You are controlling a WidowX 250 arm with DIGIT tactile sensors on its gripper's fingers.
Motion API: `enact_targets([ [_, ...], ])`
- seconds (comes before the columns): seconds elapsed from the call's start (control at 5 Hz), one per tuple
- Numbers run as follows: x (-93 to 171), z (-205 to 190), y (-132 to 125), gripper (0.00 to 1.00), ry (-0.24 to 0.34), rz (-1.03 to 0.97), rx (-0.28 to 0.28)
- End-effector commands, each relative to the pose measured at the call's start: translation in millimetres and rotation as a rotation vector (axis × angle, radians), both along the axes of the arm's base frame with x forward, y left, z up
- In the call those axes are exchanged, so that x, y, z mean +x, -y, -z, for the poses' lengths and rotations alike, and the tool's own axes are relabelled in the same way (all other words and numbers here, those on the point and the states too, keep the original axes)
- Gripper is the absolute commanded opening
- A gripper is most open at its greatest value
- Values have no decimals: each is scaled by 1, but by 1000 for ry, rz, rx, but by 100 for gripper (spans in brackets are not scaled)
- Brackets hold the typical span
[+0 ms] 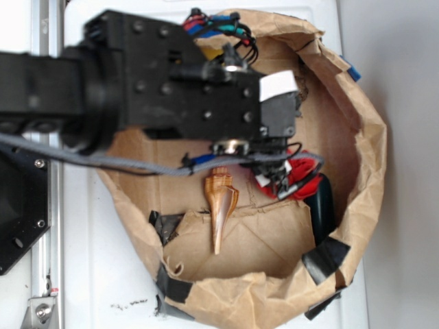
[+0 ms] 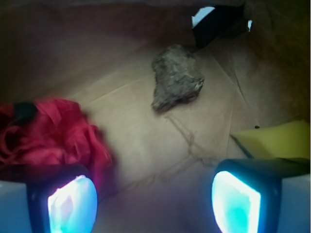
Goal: Grab the rock.
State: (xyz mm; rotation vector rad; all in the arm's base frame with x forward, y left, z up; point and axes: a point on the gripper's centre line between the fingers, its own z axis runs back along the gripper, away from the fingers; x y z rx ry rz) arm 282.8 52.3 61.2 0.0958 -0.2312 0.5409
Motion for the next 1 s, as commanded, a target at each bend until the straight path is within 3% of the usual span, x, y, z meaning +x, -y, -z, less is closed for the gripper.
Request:
enact_targets([
  [0.0, 11, -61, -27, 100, 123, -19, -126],
  [0.2, 10, -66, -29, 100, 141, -27, -139],
  [0.4, 18, -47, -27, 100, 162, -51, -51],
  [0.6, 24, -39, -27, 100, 180, -62, -15],
  [0.8, 24, -39, -30, 100, 175, -67, -19],
])
